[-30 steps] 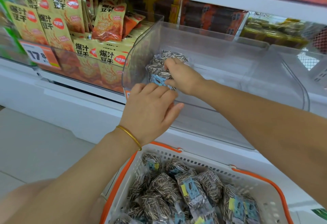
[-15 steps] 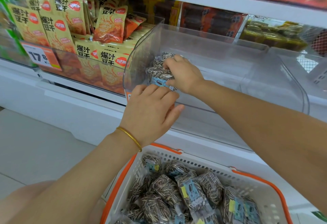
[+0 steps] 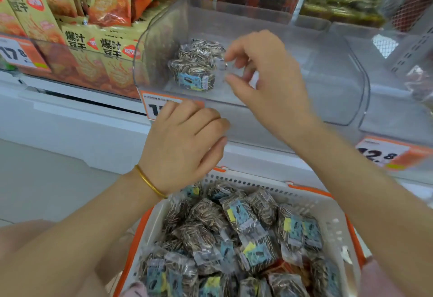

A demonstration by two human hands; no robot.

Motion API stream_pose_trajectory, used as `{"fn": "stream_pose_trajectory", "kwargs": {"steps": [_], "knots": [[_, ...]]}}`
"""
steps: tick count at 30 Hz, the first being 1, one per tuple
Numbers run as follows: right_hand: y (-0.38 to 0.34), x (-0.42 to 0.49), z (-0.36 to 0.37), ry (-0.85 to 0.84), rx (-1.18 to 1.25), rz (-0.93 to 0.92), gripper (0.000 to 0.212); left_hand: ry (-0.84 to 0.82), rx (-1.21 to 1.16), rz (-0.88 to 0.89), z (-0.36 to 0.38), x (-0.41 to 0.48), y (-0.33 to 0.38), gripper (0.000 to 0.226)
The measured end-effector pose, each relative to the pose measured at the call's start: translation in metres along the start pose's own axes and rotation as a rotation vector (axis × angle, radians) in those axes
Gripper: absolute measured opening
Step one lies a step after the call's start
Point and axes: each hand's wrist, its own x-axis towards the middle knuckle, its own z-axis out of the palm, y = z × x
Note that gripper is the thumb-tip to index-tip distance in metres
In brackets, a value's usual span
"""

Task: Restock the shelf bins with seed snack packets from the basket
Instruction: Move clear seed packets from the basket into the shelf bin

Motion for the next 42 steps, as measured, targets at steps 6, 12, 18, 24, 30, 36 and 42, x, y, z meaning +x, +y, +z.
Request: {"fn": "stream_pose_trajectory", "kwargs": {"steps": [6, 12, 18, 24, 30, 36, 42], "knots": [[0.062, -0.160, 0.012, -0.607, -0.186, 0.438, 0.018, -0.498, -0.146, 0.031, 0.049, -0.040, 0.037, 0.027], [0.110, -0.225, 0.056, -0.901, -0.297, 0.584, 0.058, -0.934, -0.164, -0.018, 0.102, -0.060, 0.076, 0.037], [0.122, -0.262, 0.076, -0.902, -0.552, 0.678, 0.085, -1.174, -0.253, -0.257, 0.148, -0.076, 0.091, 0.052], [0.130, -0.247, 0.058, -0.539, 0.242, 1.053, 0.049, -1.179, -0.274, -0.416, 0.178, -0.093, 0.098, 0.076], [0.139, -0.245, 0.047, -0.341, 0.779, 1.389, 0.022, -1.227, -0.441, -0.658, 0.175, -0.079, 0.093, 0.085], [0.125, -0.241, 0.038, -0.364, 0.911, 1.406, 0.027, -1.049, -0.791, -0.836, 0.143, -0.058, 0.083, 0.054], [0.098, -0.225, 0.019, -0.414, 1.107, 1.287, 0.044, -0.964, -0.944, -0.890, 0.089, -0.034, 0.067, 0.048]]}}
